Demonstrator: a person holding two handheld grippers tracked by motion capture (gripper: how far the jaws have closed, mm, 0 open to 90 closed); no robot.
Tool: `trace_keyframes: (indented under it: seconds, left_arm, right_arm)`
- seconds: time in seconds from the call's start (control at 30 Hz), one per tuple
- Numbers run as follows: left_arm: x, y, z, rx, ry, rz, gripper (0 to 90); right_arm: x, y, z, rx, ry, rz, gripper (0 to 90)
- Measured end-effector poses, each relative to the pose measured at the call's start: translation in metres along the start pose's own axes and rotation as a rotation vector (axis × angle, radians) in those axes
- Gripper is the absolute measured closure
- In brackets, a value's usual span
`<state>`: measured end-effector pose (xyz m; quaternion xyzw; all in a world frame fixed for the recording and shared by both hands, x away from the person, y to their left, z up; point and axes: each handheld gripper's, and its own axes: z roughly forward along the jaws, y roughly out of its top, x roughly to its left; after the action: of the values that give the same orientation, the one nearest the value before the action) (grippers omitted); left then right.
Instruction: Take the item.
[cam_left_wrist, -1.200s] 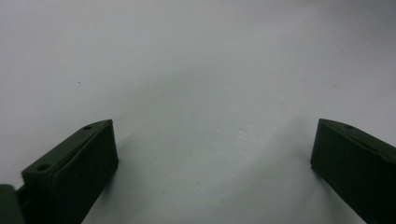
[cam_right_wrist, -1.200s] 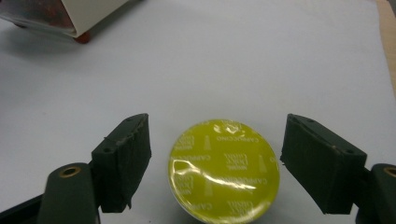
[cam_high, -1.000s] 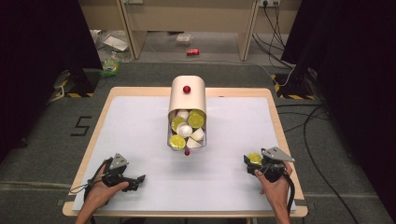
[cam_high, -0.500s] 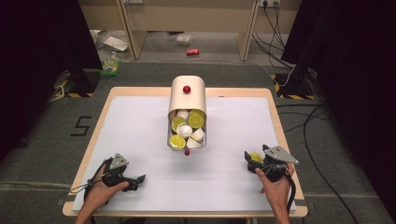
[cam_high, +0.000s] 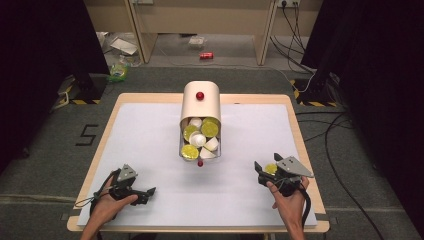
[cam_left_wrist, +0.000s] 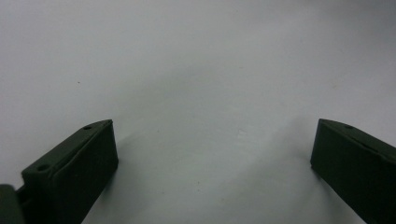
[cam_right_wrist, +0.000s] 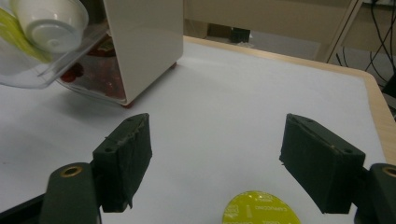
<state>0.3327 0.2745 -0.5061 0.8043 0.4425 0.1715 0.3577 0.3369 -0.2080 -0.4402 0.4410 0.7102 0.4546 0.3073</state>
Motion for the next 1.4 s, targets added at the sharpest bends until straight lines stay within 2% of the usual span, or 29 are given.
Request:
trace_keyframes:
  seconds: [0.4, 0.73, 1.4]
  left_arm:
    - [0.0, 0.0, 0.0, 0.001, 0.001, 0.001, 0.0]
    - [0.0, 0.0, 0.0, 0.003, 0.004, 0.002, 0.0]
    - [0.0, 0.0, 0.0, 0.004, 0.005, 0.003, 0.0]
  right_arm:
    - [0.015, 0.004, -0.002, -0.004, 0.024, -0.023, 25.1]
    - [0.029, 0.007, -0.001, -0.007, 0.062, -0.04, 24.6]
    - [0.043, 0.008, 0.004, -0.002, 0.102, -0.063, 23.5]
